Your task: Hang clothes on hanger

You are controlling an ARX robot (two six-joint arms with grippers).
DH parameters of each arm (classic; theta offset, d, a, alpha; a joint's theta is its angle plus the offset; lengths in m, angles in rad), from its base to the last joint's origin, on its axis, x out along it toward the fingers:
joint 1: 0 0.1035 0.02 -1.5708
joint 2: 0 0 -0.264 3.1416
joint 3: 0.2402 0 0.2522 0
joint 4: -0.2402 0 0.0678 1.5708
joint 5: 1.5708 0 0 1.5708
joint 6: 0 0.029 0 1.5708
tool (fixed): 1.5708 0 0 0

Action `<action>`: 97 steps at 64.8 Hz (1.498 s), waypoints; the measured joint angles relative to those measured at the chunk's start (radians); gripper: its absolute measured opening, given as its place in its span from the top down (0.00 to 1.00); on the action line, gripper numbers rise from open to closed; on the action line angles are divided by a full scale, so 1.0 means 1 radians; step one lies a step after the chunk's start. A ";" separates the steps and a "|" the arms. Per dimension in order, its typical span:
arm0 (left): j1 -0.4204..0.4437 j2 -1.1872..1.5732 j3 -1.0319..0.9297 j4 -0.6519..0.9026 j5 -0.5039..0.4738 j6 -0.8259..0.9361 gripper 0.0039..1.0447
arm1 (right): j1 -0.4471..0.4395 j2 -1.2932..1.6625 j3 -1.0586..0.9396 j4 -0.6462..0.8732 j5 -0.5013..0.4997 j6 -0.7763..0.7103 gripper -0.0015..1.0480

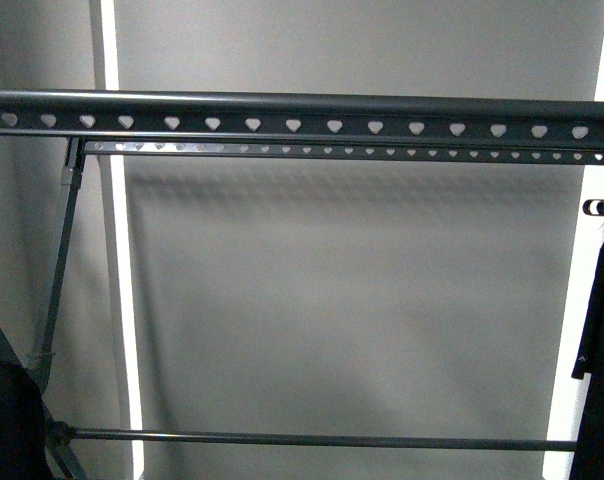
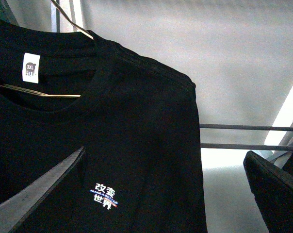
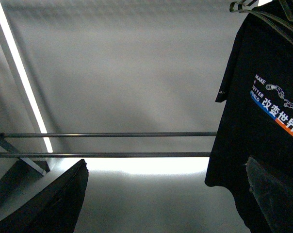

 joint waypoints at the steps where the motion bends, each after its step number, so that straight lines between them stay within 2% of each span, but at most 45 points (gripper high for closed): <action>1: 0.000 0.000 0.000 0.000 0.000 0.000 0.06 | 0.000 0.000 0.000 0.000 0.000 0.000 0.07; 23: -0.008 0.002 0.000 -0.006 -0.020 0.005 0.06 | 0.000 0.000 0.000 0.000 0.000 0.000 0.07; 26: -0.042 0.014 0.005 -0.037 -0.109 0.010 0.06 | 0.000 0.000 0.000 0.000 0.000 0.000 0.07; 32: -0.179 0.085 0.021 -0.046 -0.327 0.018 0.06 | 0.000 0.000 0.000 0.000 0.002 0.000 0.07; 36: -0.300 0.169 0.056 0.027 -0.483 0.034 0.06 | 0.000 0.000 0.000 0.000 0.002 0.000 0.07; 37: -0.320 0.186 0.065 0.045 -0.495 0.034 0.06 | 0.000 0.000 0.000 0.000 0.002 0.000 0.07; 38: -0.356 0.224 0.085 0.085 -0.555 0.034 0.06 | 0.000 0.000 0.000 0.000 0.002 0.000 0.07; 42: -0.425 0.348 0.162 0.204 -0.676 0.034 0.06 | 0.000 0.000 0.000 0.000 0.001 0.000 0.07; 50: -0.436 0.610 0.323 0.406 -0.859 0.017 0.06 | 0.000 0.000 0.000 0.000 0.001 0.000 0.07; 56: -0.401 0.891 0.527 0.278 -0.962 -0.136 0.06 | 0.000 0.000 0.000 0.000 0.002 0.000 0.07; 73: -0.338 1.360 0.886 -0.059 -1.049 -0.546 0.06 | 0.000 0.000 0.000 0.000 0.001 0.000 0.07; 78: -0.326 1.429 0.928 -0.075 -1.056 -0.612 0.06 | 0.000 0.000 0.000 0.000 0.001 0.000 0.07; 89: -0.294 1.562 1.055 -0.212 -1.034 -0.785 0.06 | 0.000 0.000 0.000 0.000 0.001 0.000 0.07; 97: -0.275 1.642 1.124 -0.263 -1.037 -0.851 0.06 | 0.000 0.000 0.000 0.000 0.001 0.000 0.07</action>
